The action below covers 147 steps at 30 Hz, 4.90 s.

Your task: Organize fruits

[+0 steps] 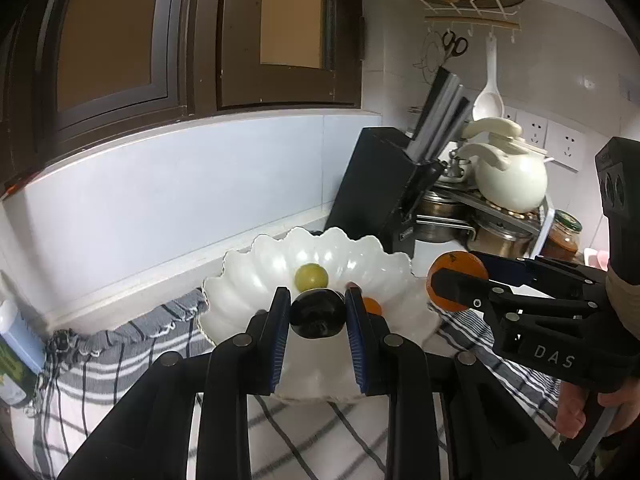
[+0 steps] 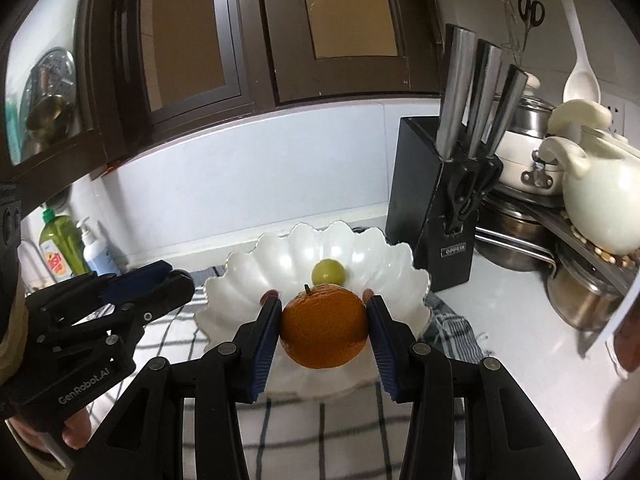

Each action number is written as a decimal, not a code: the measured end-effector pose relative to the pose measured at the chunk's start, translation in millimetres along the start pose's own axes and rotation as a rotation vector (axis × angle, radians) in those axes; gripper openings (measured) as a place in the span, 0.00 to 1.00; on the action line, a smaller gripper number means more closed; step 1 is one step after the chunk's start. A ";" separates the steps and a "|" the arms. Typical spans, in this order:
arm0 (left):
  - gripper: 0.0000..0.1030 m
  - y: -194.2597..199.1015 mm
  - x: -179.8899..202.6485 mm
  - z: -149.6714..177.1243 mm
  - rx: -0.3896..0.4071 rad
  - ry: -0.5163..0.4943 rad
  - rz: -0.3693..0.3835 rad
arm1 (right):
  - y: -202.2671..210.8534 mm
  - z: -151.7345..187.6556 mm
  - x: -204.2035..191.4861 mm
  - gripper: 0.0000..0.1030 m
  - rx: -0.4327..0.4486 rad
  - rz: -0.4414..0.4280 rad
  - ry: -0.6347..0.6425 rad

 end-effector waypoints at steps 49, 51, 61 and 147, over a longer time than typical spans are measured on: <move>0.80 -78.0 -51.3 -14.7 -0.172 0.105 -0.209 | -98.7 -24.8 29.9 0.73 -0.178 0.113 -0.010; 0.85 -62.3 -50.9 -14.9 -0.151 0.091 -0.245 | -84.2 -23.2 24.9 0.76 -0.153 0.128 -0.008; 1.00 14.9 -44.4 -15.7 0.008 0.043 -0.296 | -1.2 -12.6 -5.9 0.83 -0.034 0.204 -0.018; 1.00 337.1 104.1 112.4 0.181 0.023 -0.283 | 348.4 130.1 -70.7 0.88 0.183 0.230 0.054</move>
Point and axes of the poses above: each gripper's, at about its wrist camera, not at the fingertips, and y roughly against the way its jaws point, x to its right, z to its underside, the point moved 3 cm from there along -y, roughly the way its jaws point, and after that the axes turned 3 degrees about y, right-handed, at the moved point
